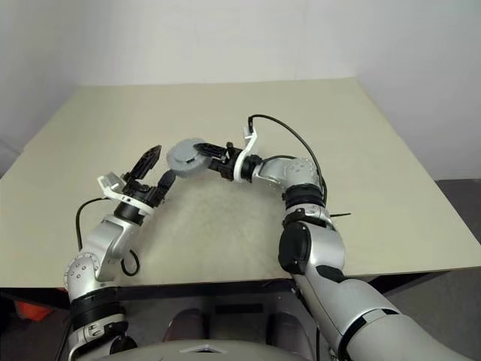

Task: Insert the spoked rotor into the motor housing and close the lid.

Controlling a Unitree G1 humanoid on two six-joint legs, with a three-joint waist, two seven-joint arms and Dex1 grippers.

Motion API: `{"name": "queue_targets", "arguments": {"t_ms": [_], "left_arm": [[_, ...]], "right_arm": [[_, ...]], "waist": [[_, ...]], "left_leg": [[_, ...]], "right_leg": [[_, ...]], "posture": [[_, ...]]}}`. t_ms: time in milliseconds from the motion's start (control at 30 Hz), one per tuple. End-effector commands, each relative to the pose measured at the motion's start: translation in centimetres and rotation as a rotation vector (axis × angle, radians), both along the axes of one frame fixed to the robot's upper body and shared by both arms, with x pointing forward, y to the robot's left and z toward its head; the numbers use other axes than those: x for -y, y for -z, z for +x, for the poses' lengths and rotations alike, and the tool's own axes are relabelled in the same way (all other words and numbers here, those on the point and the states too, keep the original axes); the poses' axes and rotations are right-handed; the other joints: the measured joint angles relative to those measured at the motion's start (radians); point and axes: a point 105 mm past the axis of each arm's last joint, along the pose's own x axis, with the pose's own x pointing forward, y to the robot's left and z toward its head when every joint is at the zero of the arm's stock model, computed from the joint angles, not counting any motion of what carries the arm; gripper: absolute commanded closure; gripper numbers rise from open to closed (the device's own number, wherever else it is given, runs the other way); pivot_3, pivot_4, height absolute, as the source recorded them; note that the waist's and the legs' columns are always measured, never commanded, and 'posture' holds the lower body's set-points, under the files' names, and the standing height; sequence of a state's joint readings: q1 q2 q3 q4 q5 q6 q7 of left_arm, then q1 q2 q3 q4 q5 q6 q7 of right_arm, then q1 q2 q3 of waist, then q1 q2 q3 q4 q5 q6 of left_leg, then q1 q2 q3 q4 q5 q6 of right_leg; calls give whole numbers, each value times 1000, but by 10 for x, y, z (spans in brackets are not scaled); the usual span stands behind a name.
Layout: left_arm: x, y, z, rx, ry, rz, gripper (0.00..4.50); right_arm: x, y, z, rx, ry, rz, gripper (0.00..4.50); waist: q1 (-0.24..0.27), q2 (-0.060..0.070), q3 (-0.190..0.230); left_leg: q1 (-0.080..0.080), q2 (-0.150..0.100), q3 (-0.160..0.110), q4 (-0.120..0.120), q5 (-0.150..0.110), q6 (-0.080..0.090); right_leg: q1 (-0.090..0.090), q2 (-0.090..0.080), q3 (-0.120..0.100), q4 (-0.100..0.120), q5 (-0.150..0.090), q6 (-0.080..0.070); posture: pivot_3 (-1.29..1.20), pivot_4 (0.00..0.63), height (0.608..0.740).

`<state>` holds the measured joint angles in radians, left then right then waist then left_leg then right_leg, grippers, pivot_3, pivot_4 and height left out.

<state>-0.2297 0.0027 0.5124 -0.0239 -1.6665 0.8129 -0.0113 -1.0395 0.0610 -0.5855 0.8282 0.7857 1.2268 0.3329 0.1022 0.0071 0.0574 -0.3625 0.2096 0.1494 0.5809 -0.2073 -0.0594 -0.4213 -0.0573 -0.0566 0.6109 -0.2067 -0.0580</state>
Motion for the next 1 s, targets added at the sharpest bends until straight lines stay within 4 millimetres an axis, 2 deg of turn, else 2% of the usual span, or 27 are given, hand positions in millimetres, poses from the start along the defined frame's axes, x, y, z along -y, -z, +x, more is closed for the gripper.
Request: {"name": "queue_targets", "arguments": {"t_ms": [33, 367, 633, 733, 900, 1000], "left_arm": [[10, -8, 7, 30, 41, -12, 10], [23, -6, 16, 27, 84, 11, 10], [17, -4, 16, 26, 56, 29, 10], [17, -3, 17, 26, 47, 40, 600], [17, -3, 16, 35, 45, 43, 2255], [18, -2, 14, 35, 59, 50, 2325]], "right_arm": [[-2, -26, -2, 81, -18, 87, 2482], [-3, -29, -5, 103, -21, 90, 2482], [-1, -25, -3, 98, -2, 75, 2482], [-2, -26, -2, 101, -1, 76, 2482], [-3, -26, -2, 106, -1, 74, 2482], [-3, -26, -2, 107, 0, 72, 2482]], "waist": [[1, 0, 0], [2, 0, 0], [1, -1, 0], [1, -1, 0], [1, -1, 0], [1, -1, 0]], "left_leg": [[0, 0, 0, 0, 0, 0], [0, 0, 0, 1, 0, 0], [0, 0, 0, 2, 1, -1], [0, 0, 0, 2, 1, -1], [0, 0, -1, 3, 1, -2], [0, 0, -1, 4, 1, -2]], "right_leg": [[0, 0, 0, 0, 0, 0], [0, 0, 0, 1, 1, 1], [0, 0, 0, 4, 1, 1], [0, 0, 1, 5, 1, 1], [0, 0, 1, 6, 1, 1], [0, 0, 1, 7, 1, 1]], "posture": [[0, 0, 740], [0, 0, 740], [0, 0, 740], [0, 0, 740], [0, 0, 740], [0, 0, 740]]}}
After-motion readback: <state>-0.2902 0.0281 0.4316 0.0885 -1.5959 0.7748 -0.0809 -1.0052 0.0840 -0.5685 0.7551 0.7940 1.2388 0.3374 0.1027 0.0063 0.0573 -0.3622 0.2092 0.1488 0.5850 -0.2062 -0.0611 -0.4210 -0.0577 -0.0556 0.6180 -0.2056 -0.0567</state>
